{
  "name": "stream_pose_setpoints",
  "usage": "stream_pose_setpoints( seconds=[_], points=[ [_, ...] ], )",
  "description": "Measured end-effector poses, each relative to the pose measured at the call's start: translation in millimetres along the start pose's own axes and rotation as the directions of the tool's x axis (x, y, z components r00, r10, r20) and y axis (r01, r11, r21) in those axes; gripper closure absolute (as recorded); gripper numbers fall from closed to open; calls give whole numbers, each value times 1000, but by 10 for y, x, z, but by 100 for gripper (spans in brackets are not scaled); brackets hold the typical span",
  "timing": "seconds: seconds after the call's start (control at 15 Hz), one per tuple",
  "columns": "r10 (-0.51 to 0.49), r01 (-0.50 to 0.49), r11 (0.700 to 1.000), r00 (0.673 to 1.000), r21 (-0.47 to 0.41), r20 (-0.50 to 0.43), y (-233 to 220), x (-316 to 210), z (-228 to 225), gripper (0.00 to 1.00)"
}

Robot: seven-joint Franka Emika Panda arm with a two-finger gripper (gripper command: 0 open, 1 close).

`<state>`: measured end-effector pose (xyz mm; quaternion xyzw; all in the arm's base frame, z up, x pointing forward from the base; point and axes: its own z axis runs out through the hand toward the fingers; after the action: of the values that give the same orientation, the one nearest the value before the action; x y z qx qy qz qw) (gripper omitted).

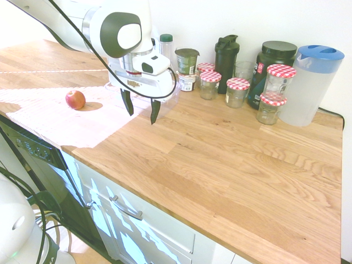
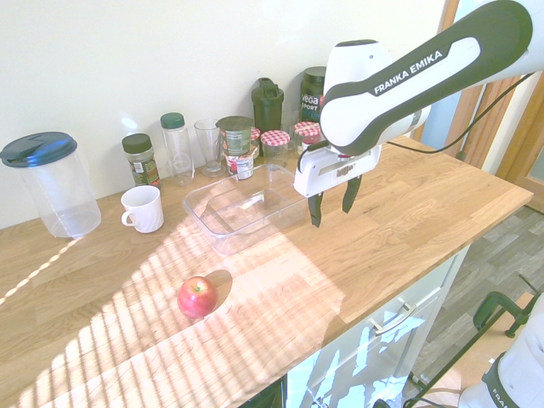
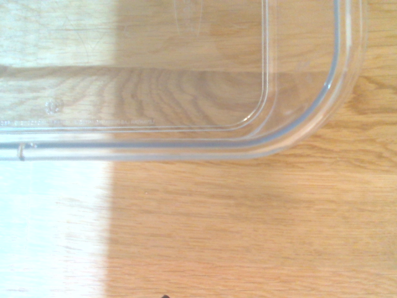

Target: Put the apple into the container

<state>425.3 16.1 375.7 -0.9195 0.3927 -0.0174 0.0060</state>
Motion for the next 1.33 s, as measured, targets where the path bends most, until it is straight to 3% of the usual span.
stream_pose_setpoints(
  seconds=[0.33,0.67,0.93,1.33],
  points=[
    [-42,44,998,998,50,-49,-258,-259,-264,0],
    [-170,175,981,983,88,-64,-1124,-1519,-650,0],
    [-352,355,930,935,98,-48,-1770,-2325,-318,0],
    [-458,464,886,882,31,-108,-2158,-2526,5,0]
  ],
)
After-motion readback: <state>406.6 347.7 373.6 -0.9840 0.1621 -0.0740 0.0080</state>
